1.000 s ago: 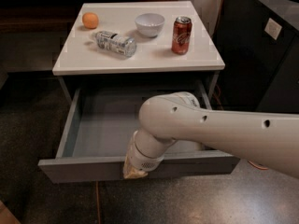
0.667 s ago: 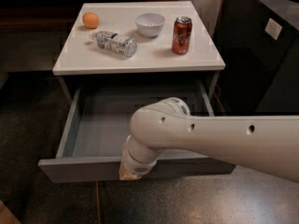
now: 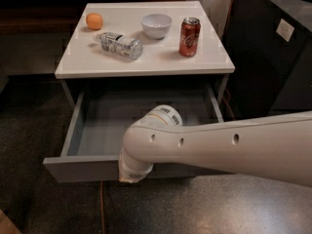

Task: Close top drawer

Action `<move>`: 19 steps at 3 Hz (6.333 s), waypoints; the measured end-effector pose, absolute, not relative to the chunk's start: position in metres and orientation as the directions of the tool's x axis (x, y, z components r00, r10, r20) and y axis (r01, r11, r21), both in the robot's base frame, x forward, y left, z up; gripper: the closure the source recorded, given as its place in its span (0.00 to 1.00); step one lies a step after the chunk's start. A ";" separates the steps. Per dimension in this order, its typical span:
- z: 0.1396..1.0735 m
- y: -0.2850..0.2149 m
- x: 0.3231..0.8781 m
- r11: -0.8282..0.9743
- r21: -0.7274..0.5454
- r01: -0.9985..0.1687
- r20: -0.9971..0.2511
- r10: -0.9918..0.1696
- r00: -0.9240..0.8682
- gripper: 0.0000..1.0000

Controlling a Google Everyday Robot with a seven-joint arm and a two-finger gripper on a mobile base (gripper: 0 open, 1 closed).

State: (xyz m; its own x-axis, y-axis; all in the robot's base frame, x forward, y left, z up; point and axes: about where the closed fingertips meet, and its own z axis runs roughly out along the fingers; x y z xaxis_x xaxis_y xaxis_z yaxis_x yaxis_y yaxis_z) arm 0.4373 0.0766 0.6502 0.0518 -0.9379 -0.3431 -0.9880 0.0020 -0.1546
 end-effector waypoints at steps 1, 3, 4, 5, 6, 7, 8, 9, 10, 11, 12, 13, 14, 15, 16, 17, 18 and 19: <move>0.647 0.073 0.457 0.035 -0.184 -0.982 -0.340 -0.940 0.030 1.00; 0.645 0.051 0.517 0.074 -0.245 -0.967 -0.375 -0.927 0.024 1.00; 0.644 0.048 0.538 0.077 -0.264 -0.961 -0.395 -0.918 0.035 1.00; 0.647 0.056 0.584 0.093 -0.299 -0.950 -0.443 -0.895 0.052 1.00; 0.651 0.058 0.589 0.094 -0.306 -0.947 -0.448 -0.892 0.056 1.00; 0.647 0.058 0.591 0.104 -0.319 -0.942 -0.452 -0.890 0.055 1.00; 0.646 0.052 0.604 0.147 -0.360 -0.921 -0.477 -0.878 0.046 1.00; 0.649 0.045 0.629 0.195 -0.414 -0.889 -0.505 -0.862 0.046 1.00; 0.651 0.043 0.644 0.212 -0.440 -0.873 -0.516 -0.855 0.052 1.00; 0.652 0.043 0.660 0.222 -0.459 -0.860 -0.524 -0.849 0.061 1.00; 0.651 0.047 0.676 0.220 -0.473 -0.853 -0.528 -0.846 0.074 1.00; 0.651 0.053 0.692 0.214 -0.488 -0.846 -0.528 -0.844 0.091 1.00; 0.651 0.059 0.705 0.208 -0.497 -0.842 -0.528 -0.843 0.103 1.00; 0.652 0.062 0.710 0.208 -0.496 -0.843 -0.535 -0.838 0.108 0.83; 0.655 0.066 0.704 0.207 -0.492 -0.845 -0.550 -0.827 0.118 0.59; 0.655 0.072 0.689 0.198 -0.482 -0.854 -0.566 -0.814 0.131 0.36; 0.656 0.078 0.671 0.186 -0.464 -0.866 -0.589 -0.795 0.145 0.13; 0.656 0.080 0.670 0.183 -0.463 -0.867 -0.592 -0.792 0.149 0.00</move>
Offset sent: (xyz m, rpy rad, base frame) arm 0.0813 -0.0290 -0.0060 0.0236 -0.0891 -0.0834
